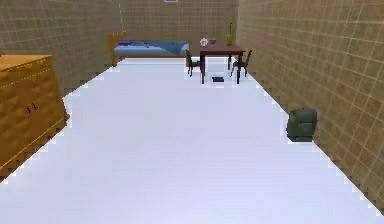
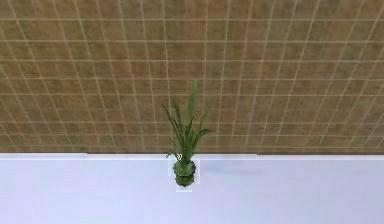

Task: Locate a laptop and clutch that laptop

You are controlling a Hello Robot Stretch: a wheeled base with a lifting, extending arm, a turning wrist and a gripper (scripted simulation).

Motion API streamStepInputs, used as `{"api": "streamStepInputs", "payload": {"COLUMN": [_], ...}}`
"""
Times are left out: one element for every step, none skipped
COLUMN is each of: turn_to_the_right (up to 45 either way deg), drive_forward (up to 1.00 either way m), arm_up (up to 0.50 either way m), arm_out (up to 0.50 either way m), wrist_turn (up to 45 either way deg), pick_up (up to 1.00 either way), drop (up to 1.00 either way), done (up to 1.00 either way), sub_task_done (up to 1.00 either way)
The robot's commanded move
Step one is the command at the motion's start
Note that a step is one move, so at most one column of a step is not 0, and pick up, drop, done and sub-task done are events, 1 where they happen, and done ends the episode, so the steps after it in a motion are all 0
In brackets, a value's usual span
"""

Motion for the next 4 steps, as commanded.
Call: {"api": "streamStepInputs", "payload": {"turn_to_the_right": [0.0,0.0,0.0,0.0], "drive_forward": [1.00,1.00,1.00,1.00], "arm_up": [0.00,0.00,0.00,0.00], "arm_out": [0.00,0.00,0.00,0.00], "wrist_turn": [0.0,0.0,0.0,0.0], "pick_up": [0.00,0.00,0.00,0.00], "drop": [0.00,0.00,0.00,0.00], "done": [0.00,0.00,0.00,0.00], "sub_task_done": [0.00,0.00,0.00,0.00]}}
